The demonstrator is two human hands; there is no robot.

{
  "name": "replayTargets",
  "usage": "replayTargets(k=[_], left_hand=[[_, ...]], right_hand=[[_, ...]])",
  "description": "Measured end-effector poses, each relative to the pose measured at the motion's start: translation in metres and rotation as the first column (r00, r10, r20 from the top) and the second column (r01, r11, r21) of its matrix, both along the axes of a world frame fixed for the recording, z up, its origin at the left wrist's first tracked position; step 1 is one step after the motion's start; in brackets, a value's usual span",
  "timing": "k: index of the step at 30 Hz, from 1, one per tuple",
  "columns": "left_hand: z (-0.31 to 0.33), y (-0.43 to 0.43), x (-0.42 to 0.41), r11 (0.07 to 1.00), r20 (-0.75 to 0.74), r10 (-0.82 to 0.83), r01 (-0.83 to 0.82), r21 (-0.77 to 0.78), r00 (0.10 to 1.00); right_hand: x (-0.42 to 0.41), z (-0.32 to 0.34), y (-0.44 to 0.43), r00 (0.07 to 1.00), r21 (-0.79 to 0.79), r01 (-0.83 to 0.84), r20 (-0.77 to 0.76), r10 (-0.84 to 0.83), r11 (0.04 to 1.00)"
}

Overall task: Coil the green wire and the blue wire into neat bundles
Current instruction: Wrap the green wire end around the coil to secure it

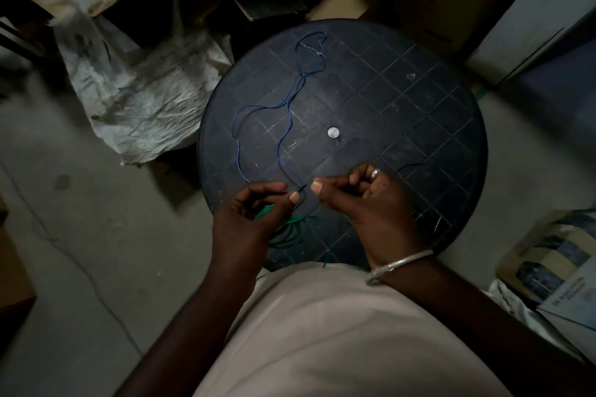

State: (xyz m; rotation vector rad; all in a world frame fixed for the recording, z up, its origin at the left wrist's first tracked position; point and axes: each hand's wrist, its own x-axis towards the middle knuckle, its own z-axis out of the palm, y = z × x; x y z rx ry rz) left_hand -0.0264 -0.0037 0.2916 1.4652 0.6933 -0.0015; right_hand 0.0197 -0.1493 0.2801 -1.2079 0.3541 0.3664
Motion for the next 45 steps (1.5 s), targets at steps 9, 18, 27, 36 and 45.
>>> replayTargets(k=[9, 18, 27, 36, 45], left_hand=[[-0.002, 0.003, -0.006, 1.0, 0.09, 0.008, -0.01, 0.03, 0.996], [-0.004, 0.0, -0.01, 0.993, 0.134, 0.003, -0.019, 0.115, 0.991], [-0.006, -0.002, -0.01, 0.981, 0.159, 0.018, -0.048, 0.188, 0.987], [-0.007, -0.001, -0.01, 0.969, 0.181, 0.026, -0.069, 0.237, 0.983], [-0.003, -0.005, -0.008, 0.991, 0.149, -0.024, 0.004, 0.135, 0.989]], right_hand=[[-0.004, 0.002, 0.005, 0.998, -0.014, -0.001, 0.057, 0.002, 1.0], [-0.006, 0.003, 0.005, 0.998, -0.025, -0.009, 0.061, 0.01, 1.0], [-0.006, 0.004, 0.004, 0.999, -0.019, -0.025, 0.026, 0.026, 1.0], [-0.005, 0.004, 0.005, 1.0, -0.008, -0.024, 0.014, 0.024, 1.0], [-0.002, 0.0, 0.004, 0.998, -0.015, 0.009, 0.068, -0.008, 1.0]])
